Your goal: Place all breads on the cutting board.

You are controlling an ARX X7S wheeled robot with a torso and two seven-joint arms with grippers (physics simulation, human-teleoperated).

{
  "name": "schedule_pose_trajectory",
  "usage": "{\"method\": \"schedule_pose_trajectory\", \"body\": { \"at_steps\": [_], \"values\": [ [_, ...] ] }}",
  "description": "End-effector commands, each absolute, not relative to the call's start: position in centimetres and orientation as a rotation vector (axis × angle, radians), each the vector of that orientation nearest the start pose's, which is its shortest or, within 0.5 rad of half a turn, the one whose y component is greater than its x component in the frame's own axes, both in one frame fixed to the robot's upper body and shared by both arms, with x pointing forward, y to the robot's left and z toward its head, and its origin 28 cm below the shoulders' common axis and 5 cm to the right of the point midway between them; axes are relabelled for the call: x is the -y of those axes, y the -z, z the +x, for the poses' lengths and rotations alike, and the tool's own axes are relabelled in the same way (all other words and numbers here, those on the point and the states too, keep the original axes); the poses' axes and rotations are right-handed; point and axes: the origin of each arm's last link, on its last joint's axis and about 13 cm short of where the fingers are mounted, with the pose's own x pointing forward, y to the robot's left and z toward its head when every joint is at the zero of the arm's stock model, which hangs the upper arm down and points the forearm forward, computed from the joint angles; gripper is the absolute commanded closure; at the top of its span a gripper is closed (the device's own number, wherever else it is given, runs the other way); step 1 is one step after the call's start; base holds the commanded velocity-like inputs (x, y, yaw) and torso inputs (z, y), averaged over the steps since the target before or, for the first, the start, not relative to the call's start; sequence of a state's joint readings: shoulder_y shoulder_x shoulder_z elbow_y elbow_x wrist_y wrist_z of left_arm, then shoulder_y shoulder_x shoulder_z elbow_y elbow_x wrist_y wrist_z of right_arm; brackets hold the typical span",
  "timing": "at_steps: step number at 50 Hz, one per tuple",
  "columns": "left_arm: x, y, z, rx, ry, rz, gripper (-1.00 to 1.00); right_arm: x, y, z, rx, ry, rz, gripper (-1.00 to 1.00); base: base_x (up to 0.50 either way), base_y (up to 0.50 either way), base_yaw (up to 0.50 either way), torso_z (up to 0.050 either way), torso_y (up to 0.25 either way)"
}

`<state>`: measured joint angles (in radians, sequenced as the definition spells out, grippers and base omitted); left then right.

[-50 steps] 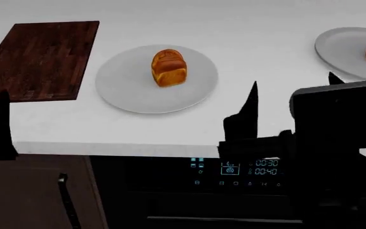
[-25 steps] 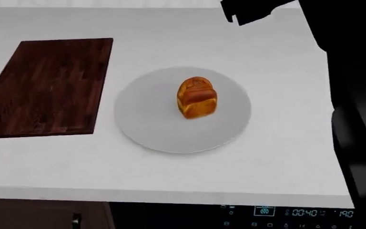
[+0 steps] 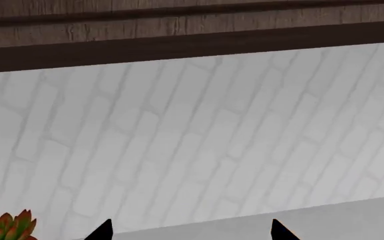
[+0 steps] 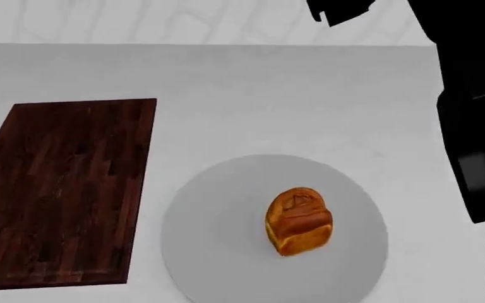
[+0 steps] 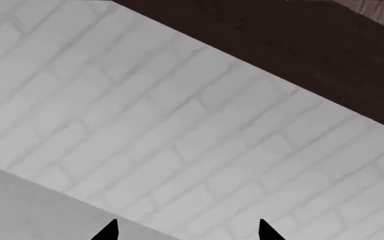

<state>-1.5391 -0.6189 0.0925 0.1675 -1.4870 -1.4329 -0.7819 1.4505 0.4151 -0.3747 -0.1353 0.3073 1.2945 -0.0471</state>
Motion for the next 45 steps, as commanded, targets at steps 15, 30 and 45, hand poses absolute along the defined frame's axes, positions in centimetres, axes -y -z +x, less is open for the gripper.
{"method": "schedule_pose_trajectory", "body": {
  "at_steps": [15,30,45],
  "values": [
    [-26.6,-39.7,22.8,0.148,0.146,0.052,-1.00,15.6,-35.2,31.1,0.064,-0.029,-0.420,-1.00,0.50,-0.04,0.00,0.000,0.001],
    [-26.7,-39.2,22.7,0.146,0.158,0.045,-1.00,15.6,-34.8,31.0,0.043,-0.043,-0.434,-1.00,0.50,-0.06,0.00,0.000,0.002],
    [-26.7,-38.7,22.6,0.149,0.156,0.050,-1.00,17.5,-33.2,31.4,-0.034,0.033,-0.397,-1.00,0.27,-0.03,0.00,0.000,0.000]
  ]
}}
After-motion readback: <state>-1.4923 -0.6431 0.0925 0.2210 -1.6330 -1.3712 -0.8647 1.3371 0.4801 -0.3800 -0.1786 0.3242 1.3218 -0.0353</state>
